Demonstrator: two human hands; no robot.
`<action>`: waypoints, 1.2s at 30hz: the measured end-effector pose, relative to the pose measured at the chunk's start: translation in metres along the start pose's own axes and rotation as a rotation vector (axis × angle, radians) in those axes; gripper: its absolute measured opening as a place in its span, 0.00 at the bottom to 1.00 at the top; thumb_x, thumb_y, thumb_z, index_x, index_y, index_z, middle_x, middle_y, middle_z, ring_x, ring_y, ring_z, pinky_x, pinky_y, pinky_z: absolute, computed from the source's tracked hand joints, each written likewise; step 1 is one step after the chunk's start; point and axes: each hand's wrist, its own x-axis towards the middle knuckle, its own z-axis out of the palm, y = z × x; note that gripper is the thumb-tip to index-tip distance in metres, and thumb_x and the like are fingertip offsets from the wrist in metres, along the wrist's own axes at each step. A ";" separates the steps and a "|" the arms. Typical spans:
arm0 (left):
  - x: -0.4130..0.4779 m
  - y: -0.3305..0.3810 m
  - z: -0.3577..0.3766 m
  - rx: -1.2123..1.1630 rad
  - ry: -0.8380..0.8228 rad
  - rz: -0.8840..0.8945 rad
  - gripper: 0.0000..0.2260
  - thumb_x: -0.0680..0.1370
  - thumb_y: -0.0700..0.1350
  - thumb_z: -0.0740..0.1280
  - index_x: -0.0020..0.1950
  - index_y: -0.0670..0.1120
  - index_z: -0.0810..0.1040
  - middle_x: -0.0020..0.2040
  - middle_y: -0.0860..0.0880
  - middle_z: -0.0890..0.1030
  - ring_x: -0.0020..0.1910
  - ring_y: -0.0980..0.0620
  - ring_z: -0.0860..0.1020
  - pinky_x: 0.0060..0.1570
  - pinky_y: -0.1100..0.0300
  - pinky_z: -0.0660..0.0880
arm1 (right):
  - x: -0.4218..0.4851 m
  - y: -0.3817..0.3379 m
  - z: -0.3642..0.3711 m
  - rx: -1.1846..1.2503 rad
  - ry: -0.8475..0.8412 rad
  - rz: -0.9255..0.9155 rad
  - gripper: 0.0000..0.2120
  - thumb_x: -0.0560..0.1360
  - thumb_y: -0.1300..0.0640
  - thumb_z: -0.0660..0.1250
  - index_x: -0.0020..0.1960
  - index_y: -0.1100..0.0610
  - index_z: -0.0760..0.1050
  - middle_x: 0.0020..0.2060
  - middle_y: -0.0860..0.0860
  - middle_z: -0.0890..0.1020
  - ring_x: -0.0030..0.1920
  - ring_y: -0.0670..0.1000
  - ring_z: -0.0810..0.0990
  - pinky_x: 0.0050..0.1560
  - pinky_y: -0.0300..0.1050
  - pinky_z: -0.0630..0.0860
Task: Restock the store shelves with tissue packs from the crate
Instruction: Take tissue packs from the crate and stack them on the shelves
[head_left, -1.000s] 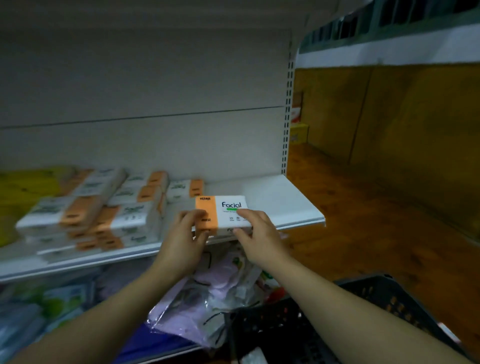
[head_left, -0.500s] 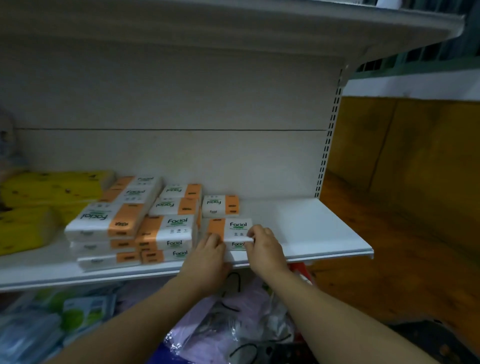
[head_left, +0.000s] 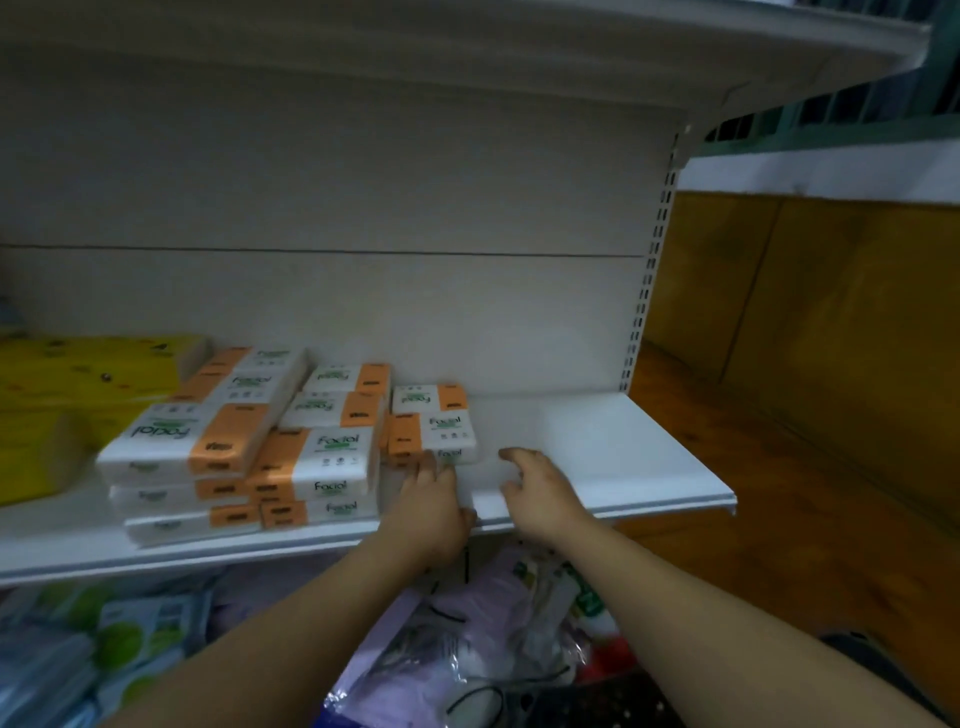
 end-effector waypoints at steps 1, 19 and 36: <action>-0.002 0.009 0.003 0.005 -0.005 0.041 0.31 0.78 0.52 0.61 0.75 0.42 0.53 0.76 0.40 0.49 0.75 0.41 0.51 0.73 0.50 0.54 | -0.010 0.012 -0.010 -0.006 0.056 0.001 0.20 0.79 0.59 0.59 0.71 0.55 0.66 0.69 0.53 0.68 0.68 0.53 0.68 0.68 0.43 0.64; -0.081 0.243 0.242 -0.301 -0.715 0.356 0.32 0.77 0.54 0.65 0.76 0.48 0.55 0.77 0.46 0.54 0.75 0.47 0.56 0.73 0.55 0.57 | -0.276 0.332 -0.089 -0.261 -0.104 0.689 0.16 0.77 0.52 0.63 0.63 0.55 0.70 0.60 0.54 0.73 0.57 0.56 0.74 0.56 0.48 0.73; -0.106 0.316 0.435 -0.552 -1.005 0.012 0.29 0.80 0.36 0.58 0.77 0.46 0.48 0.76 0.43 0.58 0.56 0.48 0.75 0.35 0.66 0.68 | -0.286 0.427 -0.048 -0.428 -0.474 0.864 0.28 0.80 0.64 0.56 0.75 0.58 0.47 0.68 0.63 0.66 0.64 0.62 0.71 0.57 0.53 0.72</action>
